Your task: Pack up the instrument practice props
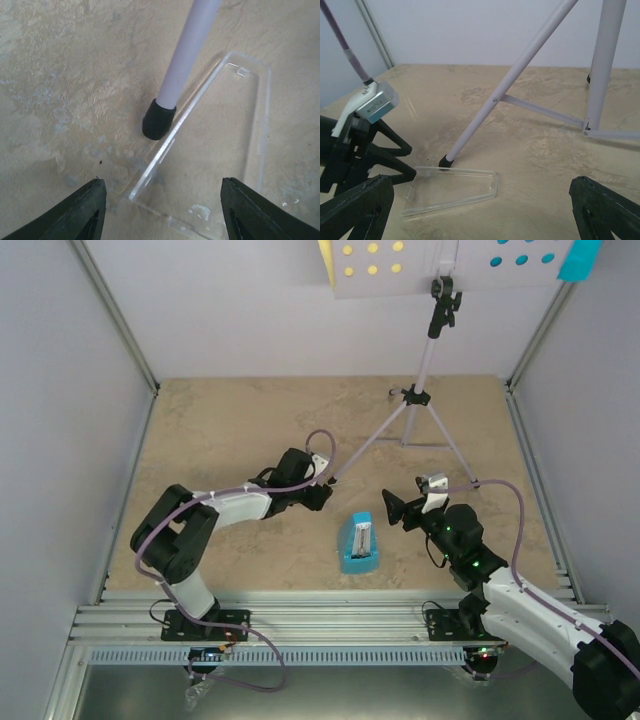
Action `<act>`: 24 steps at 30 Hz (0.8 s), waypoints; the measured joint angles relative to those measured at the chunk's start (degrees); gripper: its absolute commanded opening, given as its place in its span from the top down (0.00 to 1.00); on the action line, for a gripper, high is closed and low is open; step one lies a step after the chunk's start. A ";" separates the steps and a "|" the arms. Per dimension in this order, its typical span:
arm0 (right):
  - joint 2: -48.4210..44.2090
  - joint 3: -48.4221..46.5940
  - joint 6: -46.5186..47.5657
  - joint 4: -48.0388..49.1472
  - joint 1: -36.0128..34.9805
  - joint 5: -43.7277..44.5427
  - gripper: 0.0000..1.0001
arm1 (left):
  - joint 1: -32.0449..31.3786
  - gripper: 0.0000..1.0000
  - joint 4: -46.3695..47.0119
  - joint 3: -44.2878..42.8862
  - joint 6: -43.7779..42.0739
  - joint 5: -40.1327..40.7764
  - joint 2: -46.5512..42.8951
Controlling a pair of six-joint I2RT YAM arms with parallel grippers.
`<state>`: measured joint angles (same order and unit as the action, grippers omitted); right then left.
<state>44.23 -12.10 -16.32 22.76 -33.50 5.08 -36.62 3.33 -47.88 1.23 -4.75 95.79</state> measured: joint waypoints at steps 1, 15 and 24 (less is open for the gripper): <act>-0.02 0.00 0.00 0.04 0.00 -0.20 0.02 | 0.42 0.35 -0.07 -0.50 -0.04 -0.57 0.72; -0.61 0.00 0.02 0.83 0.00 -1.73 0.02 | 1.33 0.46 -2.34 -5.97 -0.42 -4.02 9.27; -0.39 0.00 0.02 1.05 0.00 -2.08 0.02 | 1.33 0.64 -2.19 -5.40 -0.59 -5.86 9.33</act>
<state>43.83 -12.10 -16.29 23.81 -33.50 3.01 -35.29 1.15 -53.28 0.64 -10.61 105.12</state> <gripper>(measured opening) 0.976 0.399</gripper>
